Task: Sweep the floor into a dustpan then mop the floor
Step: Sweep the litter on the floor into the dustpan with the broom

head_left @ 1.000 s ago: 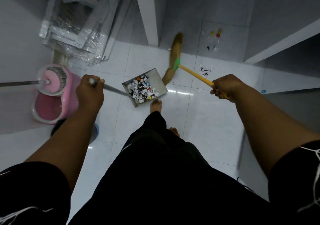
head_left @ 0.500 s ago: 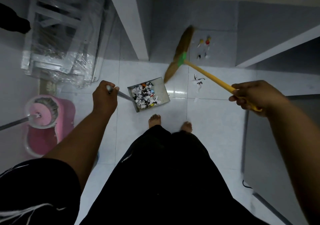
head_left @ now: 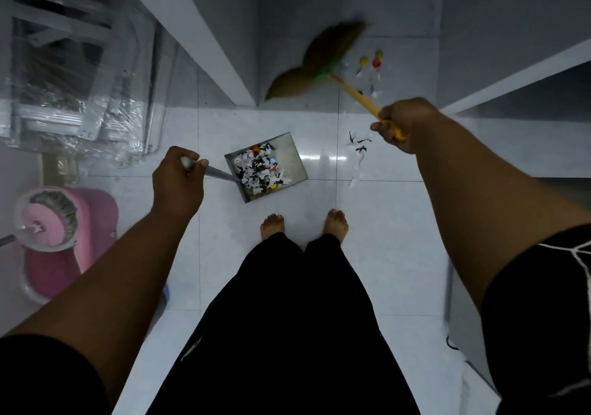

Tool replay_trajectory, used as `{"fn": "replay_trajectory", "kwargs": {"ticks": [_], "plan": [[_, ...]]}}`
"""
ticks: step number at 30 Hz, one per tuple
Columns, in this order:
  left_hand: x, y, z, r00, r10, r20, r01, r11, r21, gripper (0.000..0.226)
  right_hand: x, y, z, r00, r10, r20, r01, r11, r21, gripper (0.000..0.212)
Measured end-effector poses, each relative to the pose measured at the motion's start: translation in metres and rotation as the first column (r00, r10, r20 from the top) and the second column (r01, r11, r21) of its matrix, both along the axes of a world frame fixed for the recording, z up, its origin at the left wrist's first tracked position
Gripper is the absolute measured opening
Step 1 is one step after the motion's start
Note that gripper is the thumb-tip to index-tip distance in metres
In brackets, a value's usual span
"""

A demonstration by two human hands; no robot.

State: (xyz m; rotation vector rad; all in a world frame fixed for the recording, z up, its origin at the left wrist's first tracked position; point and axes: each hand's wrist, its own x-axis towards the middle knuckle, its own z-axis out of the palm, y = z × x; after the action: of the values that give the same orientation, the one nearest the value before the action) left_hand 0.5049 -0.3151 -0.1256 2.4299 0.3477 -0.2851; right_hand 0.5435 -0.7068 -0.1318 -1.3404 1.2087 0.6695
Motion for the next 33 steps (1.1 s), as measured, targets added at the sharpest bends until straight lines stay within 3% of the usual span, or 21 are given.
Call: {"fn": "replay_trajectory", "kwargs": {"ticks": [6, 12, 17, 21, 23, 25, 29, 31, 33], "plan": [[0.002, -0.025, 0.0, 0.999, -0.042, -0.021, 0.042, 0.999, -0.006, 0.016, -0.086, -0.055, 0.004, 0.985, -0.156, -0.077, 0.153, 0.987, -0.044, 0.017], [0.004, -0.051, 0.001, 0.996, -0.079, -0.049, 0.078, 0.997, -0.014, 0.019, -0.143, -0.082, 0.05, 0.941, -0.34, -0.003, 0.334, 0.922, 0.198, 0.014], [0.001, -0.069, 0.001, 0.995, -0.072, -0.073, 0.071, 0.997, -0.012, 0.019, -0.142, -0.088, 0.068, 0.908, -0.398, 0.131, 0.355, 0.896, 0.266, 0.02], [-0.006, -0.08, 0.0, 0.993, -0.075, -0.091, 0.073, 0.997, -0.016, 0.019, -0.102, -0.095, 0.05, 0.883, -0.445, 0.151, 0.401, 0.881, 0.252, 0.016], [-0.009, -0.084, -0.001, 0.993, -0.071, -0.09, 0.07, 0.997, -0.011, 0.019, -0.081, -0.099, 0.03, 0.935, -0.332, 0.126, 0.322, 0.942, 0.091, 0.019], [-0.011, -0.087, -0.002, 0.994, -0.063, -0.09, 0.064, 0.998, 0.001, 0.019, -0.067, -0.102, 0.01, 0.997, -0.078, 0.007, 0.078, 0.989, -0.128, 0.019], [-0.012, -0.09, -0.005, 0.995, -0.057, -0.087, 0.057, 0.998, 0.0, 0.02, -0.071, -0.107, -0.022, 0.954, 0.226, -0.196, -0.28, 0.904, -0.323, 0.016], [-0.013, -0.091, -0.006, 0.995, -0.052, -0.087, 0.052, 0.999, -0.001, 0.02, -0.087, -0.103, -0.025, 0.888, 0.377, -0.263, -0.452, 0.821, -0.348, 0.017], [-0.014, -0.091, -0.007, 0.994, -0.054, -0.091, 0.054, 0.999, 0.004, 0.019, -0.111, -0.098, -0.025, 0.86, 0.427, -0.279, -0.504, 0.798, -0.331, 0.025]]}}
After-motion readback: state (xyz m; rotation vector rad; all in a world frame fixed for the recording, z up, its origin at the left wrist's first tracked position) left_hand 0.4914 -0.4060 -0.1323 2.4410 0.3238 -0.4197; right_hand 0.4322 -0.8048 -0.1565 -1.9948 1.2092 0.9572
